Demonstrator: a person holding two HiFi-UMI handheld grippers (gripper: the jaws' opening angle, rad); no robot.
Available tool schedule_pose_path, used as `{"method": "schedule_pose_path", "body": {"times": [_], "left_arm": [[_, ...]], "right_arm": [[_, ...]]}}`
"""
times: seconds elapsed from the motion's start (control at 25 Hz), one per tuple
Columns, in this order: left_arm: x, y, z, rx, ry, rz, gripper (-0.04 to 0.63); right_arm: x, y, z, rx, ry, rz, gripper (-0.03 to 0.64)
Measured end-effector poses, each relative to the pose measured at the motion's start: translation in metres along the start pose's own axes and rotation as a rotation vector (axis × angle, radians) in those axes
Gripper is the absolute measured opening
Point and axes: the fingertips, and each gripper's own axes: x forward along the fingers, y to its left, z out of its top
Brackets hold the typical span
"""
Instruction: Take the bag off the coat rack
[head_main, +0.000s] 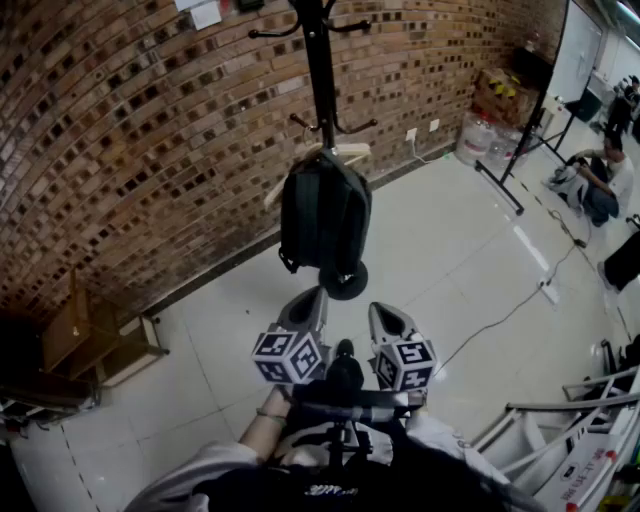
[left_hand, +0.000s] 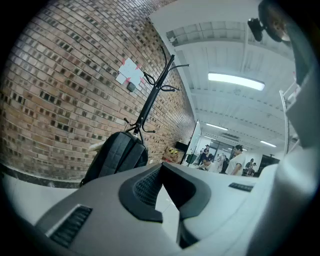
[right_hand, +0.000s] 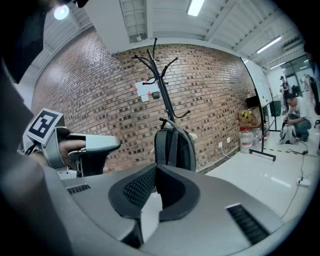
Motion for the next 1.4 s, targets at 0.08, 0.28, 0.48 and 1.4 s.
{"method": "schedule_pose_path", "body": {"times": [0.08, 0.28, 0.48, 1.4], "left_arm": [[0.012, 0.002, 0.002, -0.009, -0.015, -0.01, 0.008], [0.051, 0.016, 0.013, -0.029, -0.019, -0.005, 0.008], [0.1, 0.021, 0.035, 0.0, -0.029, -0.034, 0.008], [0.249, 0.079, 0.081, -0.08, 0.0, -0.079, 0.049]], "right_arm": [[0.01, -0.007, 0.005, -0.004, 0.001, 0.008, 0.011], [0.037, -0.028, 0.017, -0.023, 0.025, 0.001, 0.011], [0.067, -0.053, 0.038, 0.012, 0.025, -0.009, 0.011], [0.168, -0.121, 0.099, -0.025, 0.019, -0.041, 0.011]]}}
